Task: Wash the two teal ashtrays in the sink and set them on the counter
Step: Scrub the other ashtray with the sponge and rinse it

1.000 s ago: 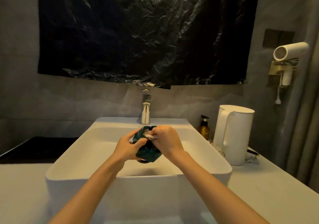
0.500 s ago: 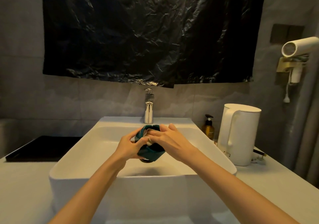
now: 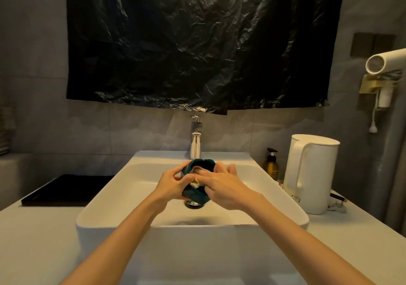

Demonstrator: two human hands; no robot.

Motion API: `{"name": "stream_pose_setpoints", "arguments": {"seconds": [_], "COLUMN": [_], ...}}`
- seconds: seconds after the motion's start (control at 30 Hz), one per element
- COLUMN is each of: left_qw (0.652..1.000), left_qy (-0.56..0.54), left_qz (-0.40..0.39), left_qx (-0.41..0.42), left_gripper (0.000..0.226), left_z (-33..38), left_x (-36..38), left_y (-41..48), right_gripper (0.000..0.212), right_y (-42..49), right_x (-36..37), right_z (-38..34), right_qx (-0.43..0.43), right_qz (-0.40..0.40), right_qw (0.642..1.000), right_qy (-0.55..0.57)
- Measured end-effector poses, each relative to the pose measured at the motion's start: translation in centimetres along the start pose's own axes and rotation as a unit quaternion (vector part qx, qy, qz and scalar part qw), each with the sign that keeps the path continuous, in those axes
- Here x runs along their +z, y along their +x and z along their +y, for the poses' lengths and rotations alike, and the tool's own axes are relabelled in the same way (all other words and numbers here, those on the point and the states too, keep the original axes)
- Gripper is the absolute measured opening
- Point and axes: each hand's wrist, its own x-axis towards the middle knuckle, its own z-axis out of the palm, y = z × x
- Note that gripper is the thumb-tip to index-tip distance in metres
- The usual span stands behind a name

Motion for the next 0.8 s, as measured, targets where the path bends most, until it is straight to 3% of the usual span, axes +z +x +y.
{"name": "stream_pose_setpoints", "arguments": {"seconds": [0.37, 0.63, 0.8], "left_qw": [0.999, 0.996, 0.998], "left_qy": [0.013, 0.041, 0.027], "left_qz": [-0.037, -0.072, -0.049], "left_qx": [0.033, 0.026, 0.023], "left_gripper": [0.036, 0.041, 0.040], "left_z": [0.8, -0.3, -0.5], "left_x": [-1.8, -0.8, -0.8], "left_y": [2.8, 4.4, 4.7], "right_gripper": [0.045, 0.042, 0.041], "right_y": [0.8, 1.9, 2.2], "right_x": [-1.2, 0.5, 0.9], "right_z": [1.6, 2.2, 2.1], "right_qx": [-0.090, -0.022, 0.034], "right_qz": [0.016, 0.045, 0.048], "right_qw": [0.991, 0.985, 0.980], "right_qy": [-0.094, -0.166, -0.188]}}
